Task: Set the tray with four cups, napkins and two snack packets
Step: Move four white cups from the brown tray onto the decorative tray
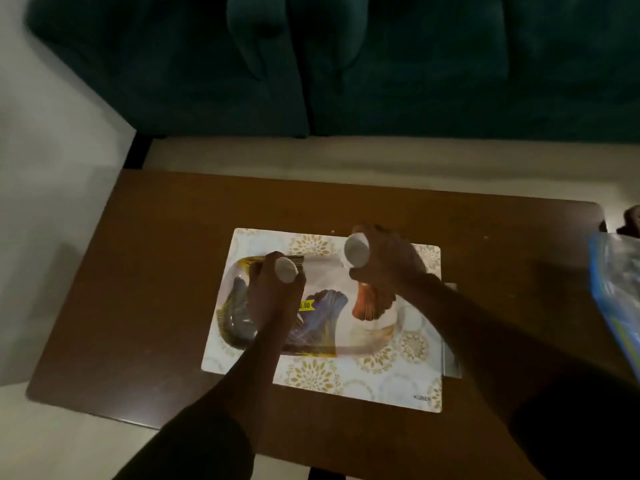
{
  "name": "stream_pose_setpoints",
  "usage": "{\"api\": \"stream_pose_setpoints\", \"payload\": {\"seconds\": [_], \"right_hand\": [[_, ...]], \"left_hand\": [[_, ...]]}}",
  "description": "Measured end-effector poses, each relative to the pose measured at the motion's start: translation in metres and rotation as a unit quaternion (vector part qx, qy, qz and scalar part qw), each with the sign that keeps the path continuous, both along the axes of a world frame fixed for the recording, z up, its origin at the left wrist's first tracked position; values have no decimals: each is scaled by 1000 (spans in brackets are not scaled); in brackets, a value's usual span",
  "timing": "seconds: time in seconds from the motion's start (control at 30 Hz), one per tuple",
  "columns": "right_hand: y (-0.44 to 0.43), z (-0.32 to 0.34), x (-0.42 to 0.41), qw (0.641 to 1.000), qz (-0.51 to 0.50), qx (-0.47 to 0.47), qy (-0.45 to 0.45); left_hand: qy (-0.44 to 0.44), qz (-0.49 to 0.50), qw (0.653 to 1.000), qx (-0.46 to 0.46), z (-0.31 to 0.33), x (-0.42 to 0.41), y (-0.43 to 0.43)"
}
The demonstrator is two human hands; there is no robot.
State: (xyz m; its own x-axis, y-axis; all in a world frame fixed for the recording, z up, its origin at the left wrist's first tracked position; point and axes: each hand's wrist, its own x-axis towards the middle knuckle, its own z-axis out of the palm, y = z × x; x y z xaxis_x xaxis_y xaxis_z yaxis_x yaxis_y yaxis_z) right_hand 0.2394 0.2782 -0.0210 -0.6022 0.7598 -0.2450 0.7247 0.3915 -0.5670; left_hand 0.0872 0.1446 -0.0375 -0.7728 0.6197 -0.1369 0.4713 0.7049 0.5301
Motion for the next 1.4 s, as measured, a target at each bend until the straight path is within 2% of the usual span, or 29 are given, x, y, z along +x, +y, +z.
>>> {"api": "stream_pose_setpoints", "payload": {"seconds": [0.13,0.47,0.57,0.67,0.73,0.8,0.9,1.0,1.07,1.13,1.2,1.27,1.4], "right_hand": [[-22,-21,-26,999,44,-8,-2],[-39,-44,-66,994,92,-42,-38],[-35,-39,-67,992,98,-67,-46],[-25,-33,-66,976,180,-101,-71],[-23,-32,-63,962,233,-87,-110],[-27,-34,-61,959,247,-43,-135],[-33,-38,-55,979,180,-7,-96],[-36,-39,-48,990,56,25,-127],[-43,-38,-45,988,-56,7,-142],[-52,-36,-46,982,-128,-9,-139],[-61,-36,-47,983,-148,-7,-107],[-68,-36,-48,988,-130,-17,-79],[-77,-38,-46,990,-106,-36,-80]], "left_hand": [[-9,-39,999,-28,-17,-19,-5],[-115,-63,991,7,-32,-45,-9],[-110,-141,984,-18,-30,-63,-19],[-88,-271,957,-51,-30,-84,-32],[-72,-313,943,-86,-32,-91,-35],[-57,-324,941,-80,-33,-89,-33],[-56,-282,956,-56,-32,-83,-30],[-47,-191,978,-66,-29,-69,-31],[-33,-126,991,-36,-27,-54,-31],[-56,-110,992,-4,-27,-42,-28],[-77,-131,988,6,-29,-37,-27],[-53,-140,989,-14,-30,-38,-26],[-63,-180,982,19,-30,-42,-20]]}}
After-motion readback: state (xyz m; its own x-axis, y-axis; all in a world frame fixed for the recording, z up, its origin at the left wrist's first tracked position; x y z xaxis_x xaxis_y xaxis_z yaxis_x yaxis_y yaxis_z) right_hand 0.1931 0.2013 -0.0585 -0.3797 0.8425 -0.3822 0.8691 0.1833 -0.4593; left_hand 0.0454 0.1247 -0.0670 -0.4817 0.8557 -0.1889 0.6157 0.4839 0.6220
